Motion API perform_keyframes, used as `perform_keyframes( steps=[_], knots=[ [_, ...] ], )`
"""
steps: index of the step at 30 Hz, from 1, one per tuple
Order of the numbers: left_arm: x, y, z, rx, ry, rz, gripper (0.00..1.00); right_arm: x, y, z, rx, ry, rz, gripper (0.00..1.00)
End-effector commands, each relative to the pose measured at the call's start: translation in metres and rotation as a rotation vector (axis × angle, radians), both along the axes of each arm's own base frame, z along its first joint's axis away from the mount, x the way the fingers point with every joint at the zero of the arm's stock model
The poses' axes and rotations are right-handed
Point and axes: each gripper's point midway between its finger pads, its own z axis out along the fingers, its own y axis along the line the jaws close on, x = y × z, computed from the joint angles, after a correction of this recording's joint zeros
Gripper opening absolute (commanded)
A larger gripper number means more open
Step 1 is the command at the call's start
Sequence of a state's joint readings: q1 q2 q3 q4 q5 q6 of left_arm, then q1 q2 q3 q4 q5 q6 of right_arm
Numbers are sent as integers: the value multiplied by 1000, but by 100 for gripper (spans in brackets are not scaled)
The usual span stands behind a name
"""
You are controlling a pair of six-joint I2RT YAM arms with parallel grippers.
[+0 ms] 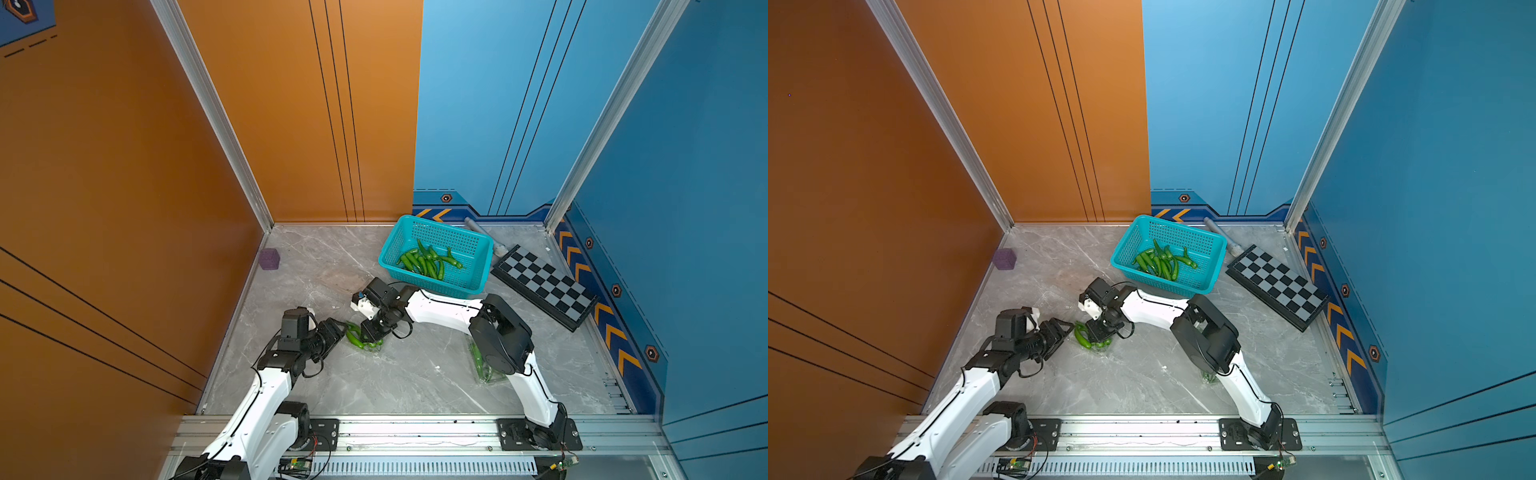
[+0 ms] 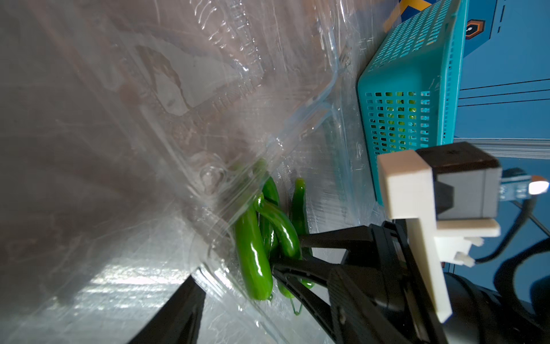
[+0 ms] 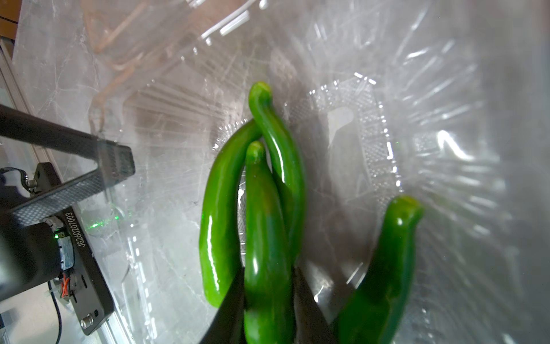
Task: Take small green peppers out of containers
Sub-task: Pick up the green pepper from the packing box, then place the green pepper in the basket.
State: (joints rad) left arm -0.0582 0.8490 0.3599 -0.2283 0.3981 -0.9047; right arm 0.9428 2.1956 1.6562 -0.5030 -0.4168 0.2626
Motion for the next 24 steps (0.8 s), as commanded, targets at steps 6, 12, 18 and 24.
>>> perform_keyframes(
  steps=[6, 12, 18, 24],
  knots=[
    [0, -1, -2, -1, -12, -21, 67, 8, -5, 70, 61, -95, 8, 23],
    [2, -2, 0, -3, -15, -25, 67, 17, -17, 93, 79, -133, -19, 19],
    [4, -2, 1, -1, -18, -27, 67, 32, -27, 120, 118, -174, -58, 19],
    [5, -4, 2, -2, -15, -35, 67, 81, -62, 171, 181, -280, -165, 19]
  ],
)
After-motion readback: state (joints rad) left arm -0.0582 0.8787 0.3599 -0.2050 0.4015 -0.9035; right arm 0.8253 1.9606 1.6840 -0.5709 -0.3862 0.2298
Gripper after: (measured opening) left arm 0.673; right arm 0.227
